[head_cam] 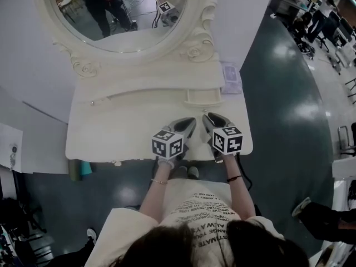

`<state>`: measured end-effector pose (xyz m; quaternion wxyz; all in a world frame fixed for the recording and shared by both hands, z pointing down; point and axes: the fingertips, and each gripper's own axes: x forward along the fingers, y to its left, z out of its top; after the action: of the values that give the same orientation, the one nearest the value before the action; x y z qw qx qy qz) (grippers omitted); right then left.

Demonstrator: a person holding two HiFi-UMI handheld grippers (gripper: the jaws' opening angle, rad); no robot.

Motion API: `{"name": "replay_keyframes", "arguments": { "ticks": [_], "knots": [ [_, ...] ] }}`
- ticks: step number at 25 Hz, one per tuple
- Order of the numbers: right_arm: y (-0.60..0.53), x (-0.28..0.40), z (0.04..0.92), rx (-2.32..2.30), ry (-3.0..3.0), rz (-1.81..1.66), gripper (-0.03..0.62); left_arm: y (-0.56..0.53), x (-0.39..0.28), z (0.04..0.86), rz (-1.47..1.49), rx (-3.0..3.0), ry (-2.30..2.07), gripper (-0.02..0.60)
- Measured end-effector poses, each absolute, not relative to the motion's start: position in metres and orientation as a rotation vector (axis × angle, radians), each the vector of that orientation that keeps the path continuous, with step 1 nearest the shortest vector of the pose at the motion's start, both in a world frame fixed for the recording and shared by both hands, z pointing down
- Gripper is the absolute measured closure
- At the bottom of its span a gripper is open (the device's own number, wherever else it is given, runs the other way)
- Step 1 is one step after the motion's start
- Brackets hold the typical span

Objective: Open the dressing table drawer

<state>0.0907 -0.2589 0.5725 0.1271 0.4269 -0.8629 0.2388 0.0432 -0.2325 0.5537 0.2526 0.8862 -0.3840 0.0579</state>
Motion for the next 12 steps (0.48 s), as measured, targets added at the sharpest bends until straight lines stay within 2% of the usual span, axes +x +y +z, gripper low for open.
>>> {"name": "replay_keyframes", "arguments": {
  "ticks": [12],
  "knots": [
    [-0.240,0.078,0.500,1.132,-2.791,0.544,0.577,-0.218,0.046,0.500,0.040,2.586,-1.018,0.583]
  ]
}}
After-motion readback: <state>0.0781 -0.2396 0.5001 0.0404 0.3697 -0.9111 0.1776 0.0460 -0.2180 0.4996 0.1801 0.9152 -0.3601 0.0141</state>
